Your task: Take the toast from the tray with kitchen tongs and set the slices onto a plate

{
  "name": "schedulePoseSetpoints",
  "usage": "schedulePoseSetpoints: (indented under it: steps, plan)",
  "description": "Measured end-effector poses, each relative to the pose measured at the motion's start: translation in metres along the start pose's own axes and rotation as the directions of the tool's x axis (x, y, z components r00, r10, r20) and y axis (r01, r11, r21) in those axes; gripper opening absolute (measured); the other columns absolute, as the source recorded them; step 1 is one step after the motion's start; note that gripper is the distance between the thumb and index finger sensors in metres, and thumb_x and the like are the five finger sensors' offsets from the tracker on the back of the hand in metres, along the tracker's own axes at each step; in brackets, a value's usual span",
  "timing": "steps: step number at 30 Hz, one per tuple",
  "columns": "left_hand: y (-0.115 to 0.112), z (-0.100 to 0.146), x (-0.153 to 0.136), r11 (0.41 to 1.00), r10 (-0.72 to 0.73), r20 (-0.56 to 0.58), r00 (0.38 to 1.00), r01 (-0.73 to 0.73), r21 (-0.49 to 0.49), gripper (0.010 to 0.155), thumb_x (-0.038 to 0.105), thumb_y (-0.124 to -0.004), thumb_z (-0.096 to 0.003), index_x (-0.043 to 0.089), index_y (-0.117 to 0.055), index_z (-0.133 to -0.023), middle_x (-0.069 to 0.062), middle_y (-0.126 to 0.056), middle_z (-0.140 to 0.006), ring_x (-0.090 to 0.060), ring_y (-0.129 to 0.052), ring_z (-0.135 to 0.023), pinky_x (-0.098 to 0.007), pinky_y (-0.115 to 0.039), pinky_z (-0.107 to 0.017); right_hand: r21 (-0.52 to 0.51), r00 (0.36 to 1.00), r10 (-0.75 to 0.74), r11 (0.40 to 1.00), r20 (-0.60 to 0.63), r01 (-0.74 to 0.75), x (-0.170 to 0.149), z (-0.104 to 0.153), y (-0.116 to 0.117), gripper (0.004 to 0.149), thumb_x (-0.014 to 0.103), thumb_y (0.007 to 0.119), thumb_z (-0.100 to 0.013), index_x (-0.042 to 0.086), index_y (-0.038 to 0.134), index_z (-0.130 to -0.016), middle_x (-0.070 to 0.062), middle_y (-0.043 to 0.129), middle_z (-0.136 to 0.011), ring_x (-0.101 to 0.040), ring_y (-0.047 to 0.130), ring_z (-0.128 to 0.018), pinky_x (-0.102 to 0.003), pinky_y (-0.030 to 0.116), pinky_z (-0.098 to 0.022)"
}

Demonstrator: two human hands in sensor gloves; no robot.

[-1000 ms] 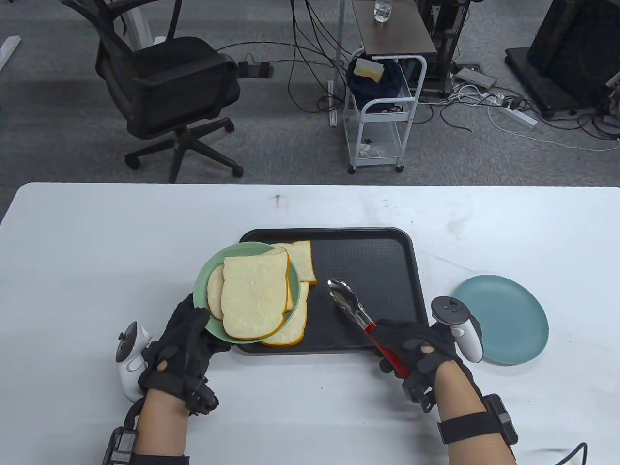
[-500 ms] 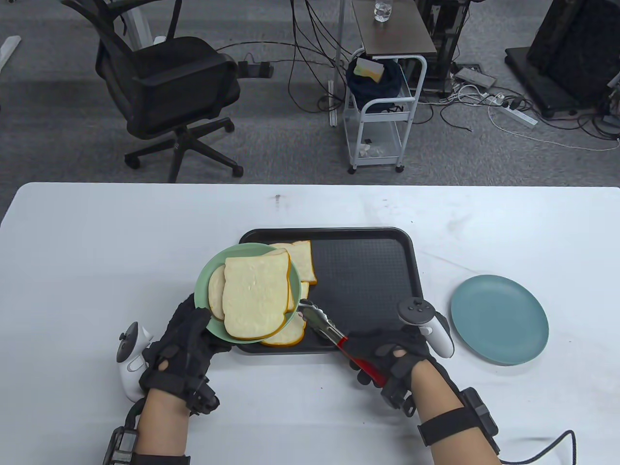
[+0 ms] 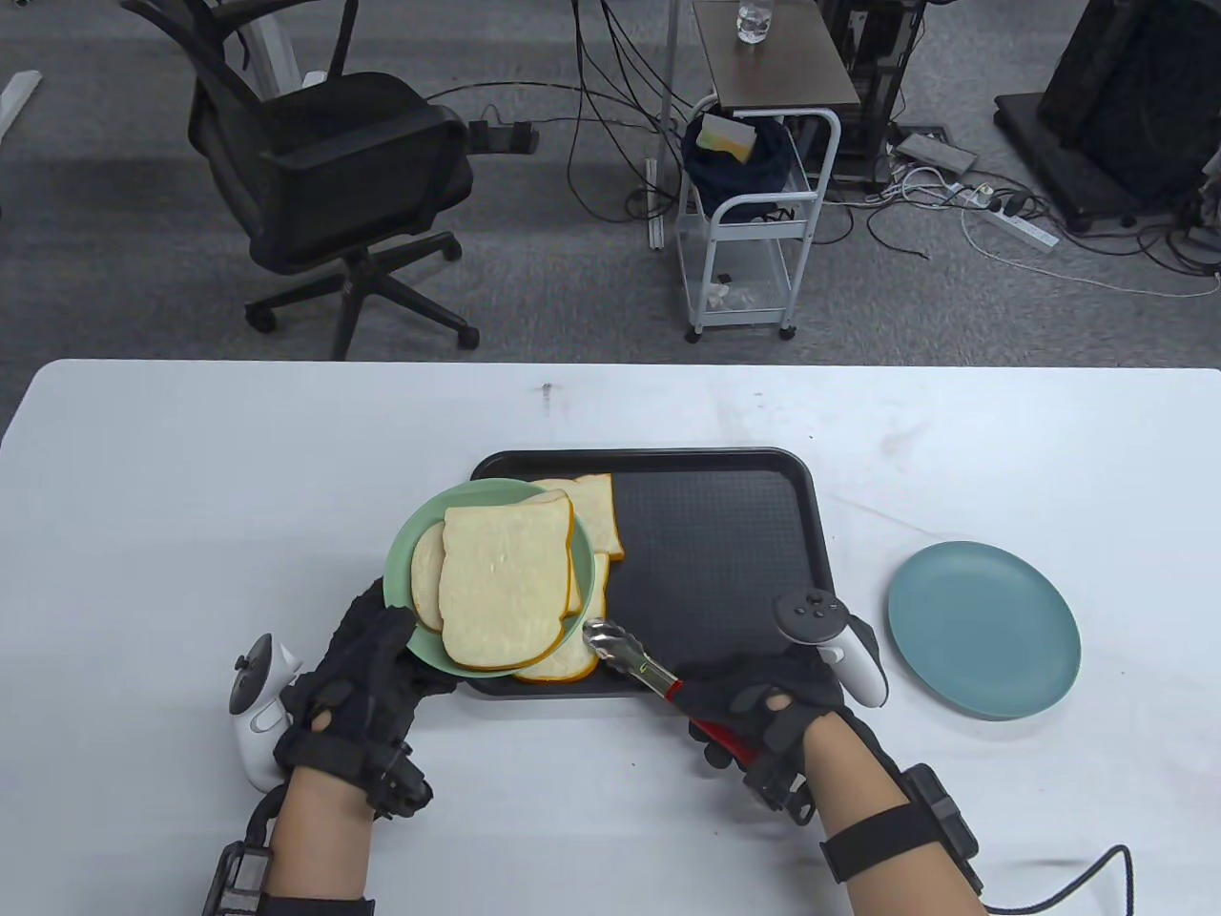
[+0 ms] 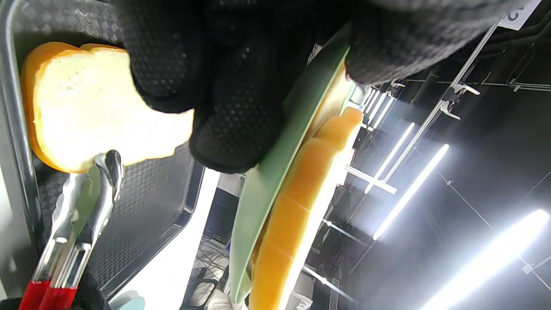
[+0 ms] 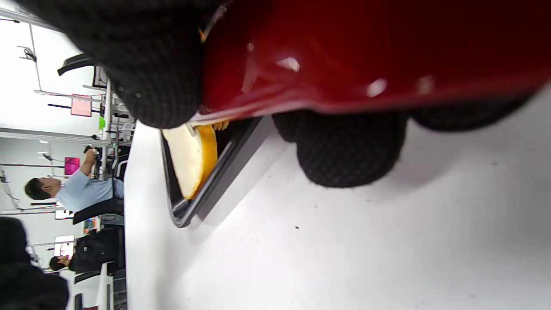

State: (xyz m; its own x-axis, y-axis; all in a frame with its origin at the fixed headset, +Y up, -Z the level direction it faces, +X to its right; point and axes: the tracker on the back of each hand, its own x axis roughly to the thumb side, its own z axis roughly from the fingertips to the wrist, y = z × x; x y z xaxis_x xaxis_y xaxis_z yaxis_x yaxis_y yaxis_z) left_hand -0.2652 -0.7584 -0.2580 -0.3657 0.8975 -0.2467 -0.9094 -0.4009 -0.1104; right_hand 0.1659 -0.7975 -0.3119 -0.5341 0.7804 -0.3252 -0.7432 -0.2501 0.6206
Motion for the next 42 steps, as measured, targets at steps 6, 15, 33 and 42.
schedulePoseSetpoints:
  steps: [6,15,33,42]
  plan:
    - [0.004,0.0,0.0,1.0,0.014,0.004,1.0,-0.014,0.008,0.063,0.048,-0.077,-0.0531,0.036,-0.041,-0.104,-0.003,-0.08,-0.1,-0.024,-0.11,-0.058,-0.042,-0.088,-0.053,0.007,0.999,-0.041,0.999,0.036,0.041,-0.002,0.015,-0.019,0.064,0.046,0.087,-0.046,0.017,0.072,-0.101,-0.023,0.095,-0.074,-0.036,0.107,-0.038,-0.047,0.092,-0.025]
    - [0.004,0.001,0.001,1.0,0.021,0.004,1.0,-0.021,0.014,0.063,0.048,-0.077,-0.053,0.036,-0.041,-0.103,-0.003,-0.08,-0.1,-0.023,-0.11,-0.058,-0.042,-0.088,-0.053,-0.003,0.97,-0.219,0.975,0.109,0.22,-0.017,0.04,-0.059,0.064,0.045,0.088,-0.046,0.016,0.072,-0.101,-0.024,0.096,-0.073,-0.037,0.107,-0.037,-0.047,0.092,-0.024]
    - [0.005,0.002,0.002,1.0,0.021,0.004,1.0,-0.021,0.023,0.063,0.048,-0.077,-0.053,0.036,-0.041,-0.104,-0.003,-0.08,-0.1,-0.023,-0.11,-0.059,-0.042,-0.088,-0.054,-0.148,0.806,-0.3,0.893,0.51,0.426,0.063,0.095,-0.053,0.063,0.047,0.085,-0.047,0.017,0.07,-0.101,-0.021,0.095,-0.076,-0.035,0.108,-0.039,-0.046,0.092,-0.025]
    - [0.006,0.001,0.002,1.0,0.016,0.005,1.0,-0.016,0.023,0.064,0.049,-0.077,-0.0531,0.036,-0.04,-0.104,-0.003,-0.079,-0.1,-0.023,-0.11,-0.059,-0.041,-0.088,-0.054,0.029,0.838,-0.223,0.97,0.498,0.241,0.126,0.092,-0.007,0.063,0.047,0.085,-0.048,0.017,0.07,-0.101,-0.022,0.096,-0.076,-0.035,0.108,-0.039,-0.046,0.092,-0.025]
